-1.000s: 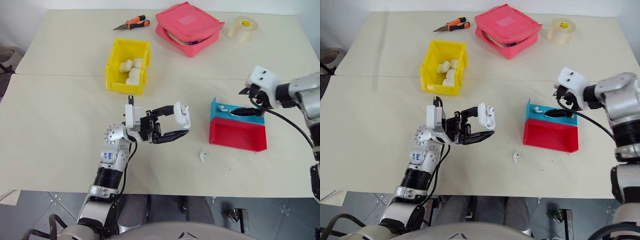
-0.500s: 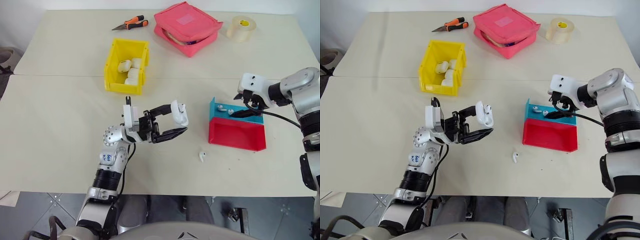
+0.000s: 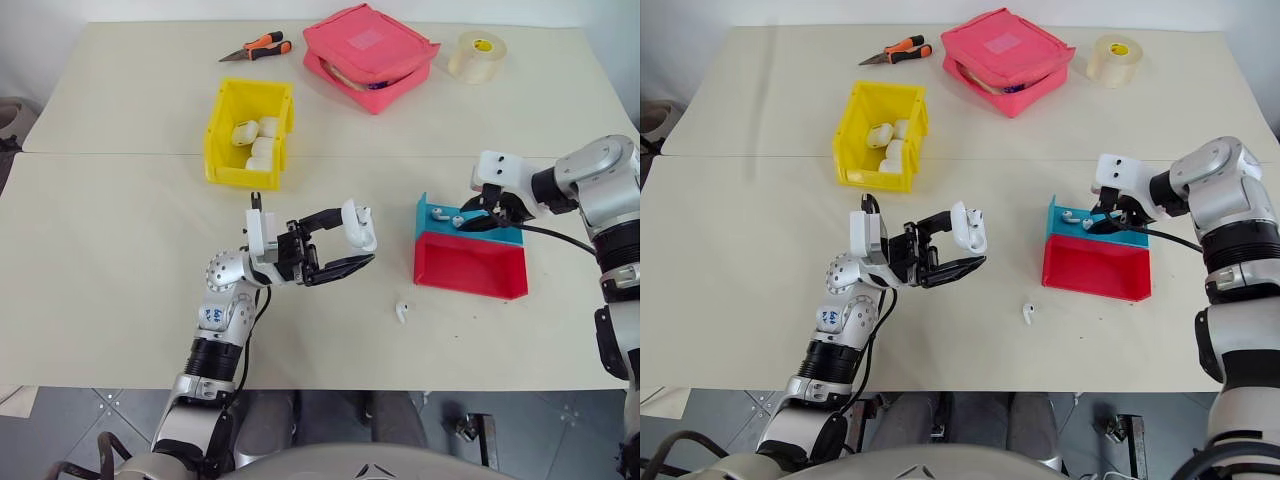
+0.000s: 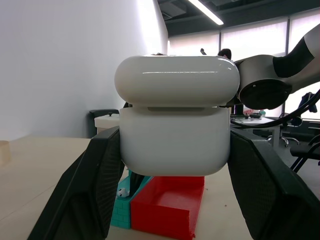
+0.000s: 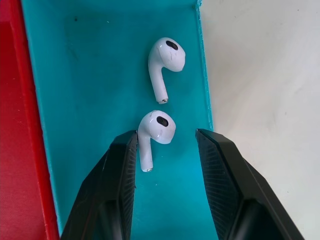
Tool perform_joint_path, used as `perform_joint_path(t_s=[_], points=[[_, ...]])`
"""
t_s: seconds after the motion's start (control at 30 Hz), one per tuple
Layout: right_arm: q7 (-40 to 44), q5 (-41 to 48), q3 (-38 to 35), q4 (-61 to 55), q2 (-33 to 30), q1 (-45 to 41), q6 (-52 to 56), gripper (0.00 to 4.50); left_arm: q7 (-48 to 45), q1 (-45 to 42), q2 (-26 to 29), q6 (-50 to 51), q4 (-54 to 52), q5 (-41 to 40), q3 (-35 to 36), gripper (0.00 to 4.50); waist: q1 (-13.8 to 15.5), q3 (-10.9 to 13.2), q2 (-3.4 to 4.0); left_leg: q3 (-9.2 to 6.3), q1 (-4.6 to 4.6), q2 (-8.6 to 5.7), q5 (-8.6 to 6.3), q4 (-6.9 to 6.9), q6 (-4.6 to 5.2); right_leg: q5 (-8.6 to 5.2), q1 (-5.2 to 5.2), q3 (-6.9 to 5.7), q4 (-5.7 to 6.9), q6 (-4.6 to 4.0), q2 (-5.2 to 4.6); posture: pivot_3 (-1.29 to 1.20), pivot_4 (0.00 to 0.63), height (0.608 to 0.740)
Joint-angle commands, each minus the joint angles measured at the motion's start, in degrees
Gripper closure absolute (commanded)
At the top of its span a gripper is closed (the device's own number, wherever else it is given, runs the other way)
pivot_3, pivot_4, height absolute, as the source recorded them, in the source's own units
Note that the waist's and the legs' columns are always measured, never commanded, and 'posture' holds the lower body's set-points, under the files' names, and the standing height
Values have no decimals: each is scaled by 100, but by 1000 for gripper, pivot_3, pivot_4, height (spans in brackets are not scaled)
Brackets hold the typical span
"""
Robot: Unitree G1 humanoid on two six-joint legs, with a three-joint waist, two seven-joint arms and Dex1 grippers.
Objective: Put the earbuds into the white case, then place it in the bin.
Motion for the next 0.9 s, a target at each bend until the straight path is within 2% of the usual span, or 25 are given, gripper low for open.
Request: perform_joint_path(t_s=[0.03,0.1,0.27,0.63,0.77,0.9], points=[[56,-53,-23,-82,39,122,26,2578,8,-1,-5,-37,-294,-73,-43,1700,-4,0,0,0,0,0,0,0,0,0,0,0,0,0,0,0,150,740],[114,-40,-22,-123,48,165,47,2578,16,5,-4,-32,-310,-72,-47,1700,-6,0,0,0,0,0,0,0,0,0,0,0,0,0,0,0,150,740],[172,-17,-76,-265,68,276,87,4012,26,20,20,-7,-344,-76,-40,1700,-10,0,0,1,4,1,0,2,-1,0,5,1,1,0,1,0,150,740],[12,35,-333,-613,-1,451,180,4009,4,34,37,45,-368,-84,-38,1700,-9,0,0,1,7,2,0,3,-2,0,5,2,5,0,1,0,150,740],[-26,361,-836,-1278,-270,659,494,4009,-45,-26,33,59,-306,-104,-33,1700,16,0,0,0,6,1,0,3,-2,0,4,2,6,0,0,0,150,740],[-2,1304,-1845,-2692,-648,1447,1124,4009,-151,-187,-49,67,-95,-136,-55,1700,85,2,3,-5,-5,-3,0,2,-2,0,-2,0,0,0,-3,0,150,740]])
